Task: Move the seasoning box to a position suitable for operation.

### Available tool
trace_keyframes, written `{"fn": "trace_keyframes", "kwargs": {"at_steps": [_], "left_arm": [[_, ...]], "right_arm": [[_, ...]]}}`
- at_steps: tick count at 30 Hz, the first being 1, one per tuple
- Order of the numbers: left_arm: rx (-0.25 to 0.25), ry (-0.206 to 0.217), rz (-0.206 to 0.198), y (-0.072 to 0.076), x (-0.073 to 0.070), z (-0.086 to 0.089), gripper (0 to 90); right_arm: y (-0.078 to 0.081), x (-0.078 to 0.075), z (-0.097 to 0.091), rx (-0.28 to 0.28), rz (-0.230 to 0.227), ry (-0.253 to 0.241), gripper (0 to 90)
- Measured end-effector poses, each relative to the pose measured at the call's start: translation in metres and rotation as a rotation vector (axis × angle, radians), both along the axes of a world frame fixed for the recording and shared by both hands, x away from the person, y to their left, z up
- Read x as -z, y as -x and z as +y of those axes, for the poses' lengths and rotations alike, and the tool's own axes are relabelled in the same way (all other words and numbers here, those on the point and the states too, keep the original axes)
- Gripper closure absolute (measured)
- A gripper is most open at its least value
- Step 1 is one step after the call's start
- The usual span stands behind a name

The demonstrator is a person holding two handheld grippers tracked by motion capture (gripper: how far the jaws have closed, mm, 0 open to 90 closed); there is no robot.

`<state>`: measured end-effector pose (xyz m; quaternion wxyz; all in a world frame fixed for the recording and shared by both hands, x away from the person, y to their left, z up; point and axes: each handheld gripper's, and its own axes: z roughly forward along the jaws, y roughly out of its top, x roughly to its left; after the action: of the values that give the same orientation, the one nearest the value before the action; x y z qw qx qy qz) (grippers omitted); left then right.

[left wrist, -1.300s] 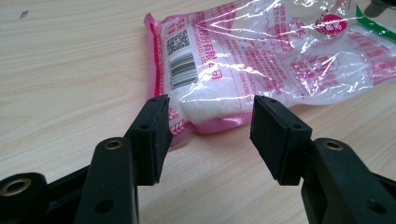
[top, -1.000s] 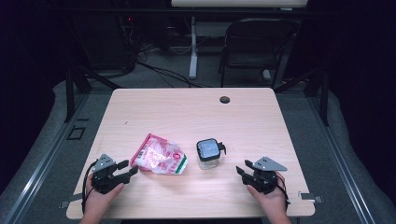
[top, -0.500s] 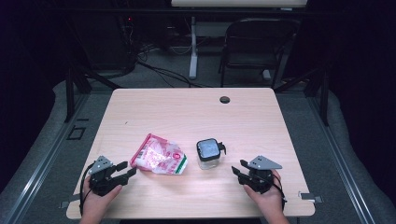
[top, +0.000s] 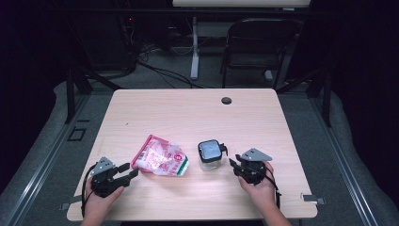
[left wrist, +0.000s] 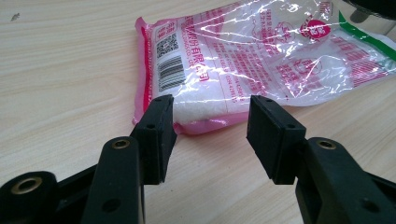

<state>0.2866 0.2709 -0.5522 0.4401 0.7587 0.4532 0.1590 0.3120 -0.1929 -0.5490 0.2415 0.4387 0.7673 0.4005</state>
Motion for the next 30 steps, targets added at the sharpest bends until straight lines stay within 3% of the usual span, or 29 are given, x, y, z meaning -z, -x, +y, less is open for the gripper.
{"fn": "trace_keyframes", "kwargs": {"at_steps": [4, 8, 21, 30], "left_arm": [[0.001, 0.001, 0.000, 0.000, 0.000, -0.001, 50.8], [0.002, 0.003, 0.000, 0.000, 0.000, -0.001, 50.7], [0.008, 0.014, -0.003, 0.001, -0.001, -0.001, 51.1], [0.022, 0.027, -0.012, 0.004, -0.004, -0.006, 51.1]], "right_arm": [[-0.012, 0.005, 0.008, 0.007, -0.007, -0.016, 68.0], [-0.021, 0.009, 0.015, 0.018, -0.013, 0.002, 69.2], [-0.033, 0.018, 0.026, 0.056, -0.027, -0.025, 76.1], [-0.033, 0.012, 0.030, 0.067, -0.030, 0.033, 83.5]]}}
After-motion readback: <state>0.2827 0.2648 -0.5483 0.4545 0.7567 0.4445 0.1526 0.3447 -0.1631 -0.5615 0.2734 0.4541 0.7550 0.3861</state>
